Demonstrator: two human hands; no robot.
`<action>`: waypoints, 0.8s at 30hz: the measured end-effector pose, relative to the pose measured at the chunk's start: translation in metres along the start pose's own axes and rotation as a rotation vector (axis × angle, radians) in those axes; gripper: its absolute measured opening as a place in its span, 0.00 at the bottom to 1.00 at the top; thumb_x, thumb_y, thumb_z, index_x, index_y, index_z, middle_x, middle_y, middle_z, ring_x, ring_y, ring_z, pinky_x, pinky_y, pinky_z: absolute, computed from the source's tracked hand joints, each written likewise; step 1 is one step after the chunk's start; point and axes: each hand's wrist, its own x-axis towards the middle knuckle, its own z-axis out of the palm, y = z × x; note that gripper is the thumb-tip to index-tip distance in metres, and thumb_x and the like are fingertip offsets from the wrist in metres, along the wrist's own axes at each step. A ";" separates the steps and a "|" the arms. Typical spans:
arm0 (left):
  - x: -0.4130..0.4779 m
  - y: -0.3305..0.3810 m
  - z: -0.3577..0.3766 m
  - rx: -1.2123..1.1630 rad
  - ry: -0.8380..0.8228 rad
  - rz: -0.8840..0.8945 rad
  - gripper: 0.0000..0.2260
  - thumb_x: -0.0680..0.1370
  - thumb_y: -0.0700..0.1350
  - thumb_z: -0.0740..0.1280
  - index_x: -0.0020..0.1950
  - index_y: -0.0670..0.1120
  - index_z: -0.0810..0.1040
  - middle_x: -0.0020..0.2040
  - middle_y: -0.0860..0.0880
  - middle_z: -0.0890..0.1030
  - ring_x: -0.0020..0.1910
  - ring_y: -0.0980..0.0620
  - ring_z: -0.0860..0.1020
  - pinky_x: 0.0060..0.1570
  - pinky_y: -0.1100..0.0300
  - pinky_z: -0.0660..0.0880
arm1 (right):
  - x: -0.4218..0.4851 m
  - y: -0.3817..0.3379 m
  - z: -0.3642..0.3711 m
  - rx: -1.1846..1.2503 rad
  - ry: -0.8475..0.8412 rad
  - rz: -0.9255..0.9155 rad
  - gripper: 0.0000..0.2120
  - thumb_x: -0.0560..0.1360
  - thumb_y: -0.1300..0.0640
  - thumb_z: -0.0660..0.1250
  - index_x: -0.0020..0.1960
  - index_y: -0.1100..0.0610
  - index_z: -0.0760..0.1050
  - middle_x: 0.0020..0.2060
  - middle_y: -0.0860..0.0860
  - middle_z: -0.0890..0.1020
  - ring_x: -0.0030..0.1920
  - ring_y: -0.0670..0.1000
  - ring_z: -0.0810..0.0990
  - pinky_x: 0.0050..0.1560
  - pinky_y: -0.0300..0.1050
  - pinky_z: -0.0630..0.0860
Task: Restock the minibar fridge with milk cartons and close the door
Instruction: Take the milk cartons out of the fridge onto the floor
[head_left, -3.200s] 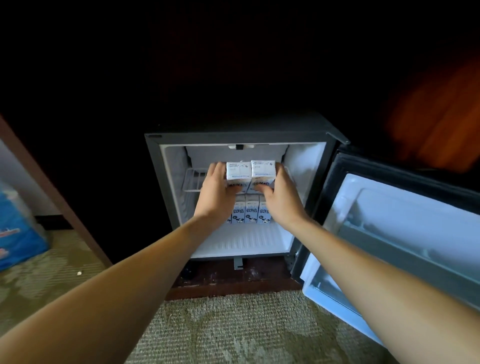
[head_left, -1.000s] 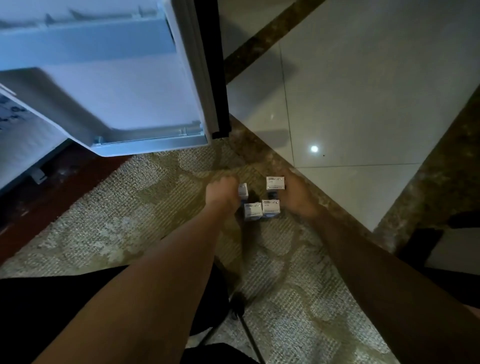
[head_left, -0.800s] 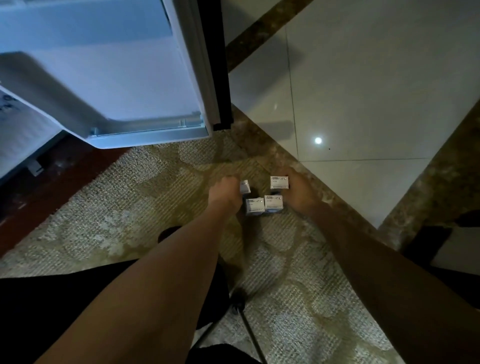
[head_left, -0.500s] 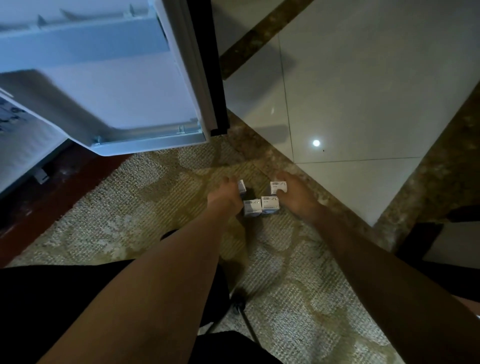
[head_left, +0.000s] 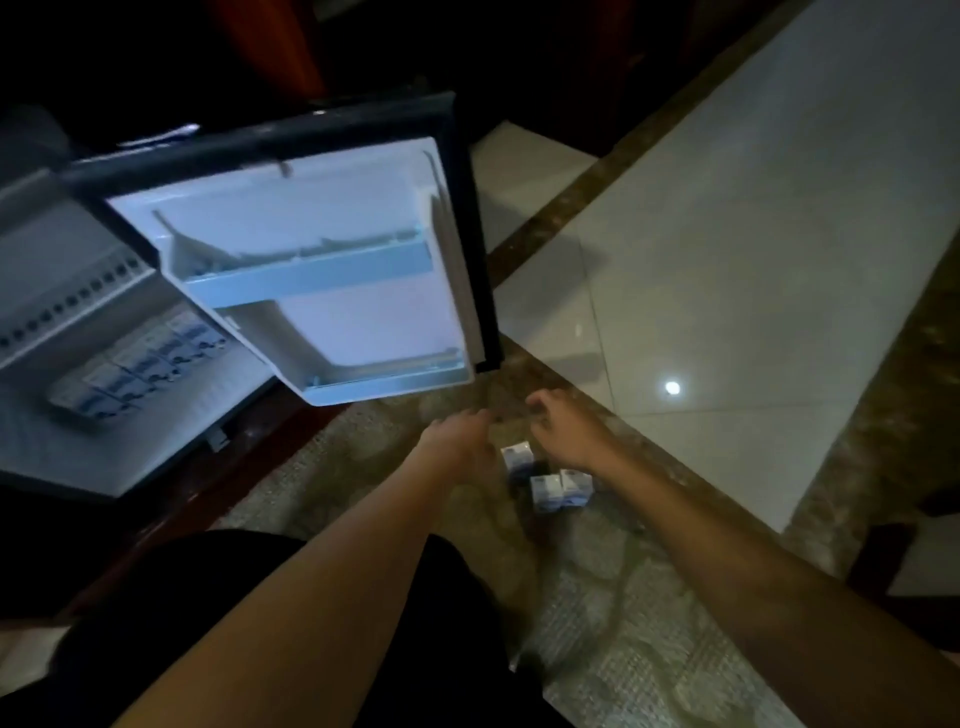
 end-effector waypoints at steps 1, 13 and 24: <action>-0.008 -0.010 -0.010 0.015 0.032 0.009 0.25 0.79 0.47 0.65 0.76 0.47 0.65 0.74 0.44 0.70 0.71 0.42 0.70 0.69 0.47 0.68 | 0.003 -0.015 0.000 -0.018 -0.007 -0.034 0.20 0.79 0.57 0.64 0.71 0.55 0.72 0.67 0.55 0.76 0.65 0.55 0.76 0.64 0.51 0.74; -0.056 -0.163 -0.094 0.049 0.137 -0.146 0.15 0.81 0.51 0.62 0.67 0.49 0.72 0.64 0.47 0.77 0.60 0.44 0.77 0.54 0.50 0.73 | 0.059 -0.208 0.041 -0.211 -0.098 -0.361 0.15 0.79 0.56 0.63 0.65 0.53 0.75 0.64 0.54 0.77 0.63 0.57 0.76 0.64 0.52 0.73; -0.091 -0.329 -0.095 0.030 0.224 -0.287 0.22 0.83 0.54 0.58 0.76 0.50 0.63 0.73 0.46 0.69 0.70 0.44 0.69 0.65 0.47 0.70 | 0.120 -0.328 0.115 -0.366 -0.215 -0.616 0.19 0.81 0.56 0.62 0.71 0.53 0.71 0.67 0.52 0.75 0.65 0.54 0.75 0.59 0.45 0.71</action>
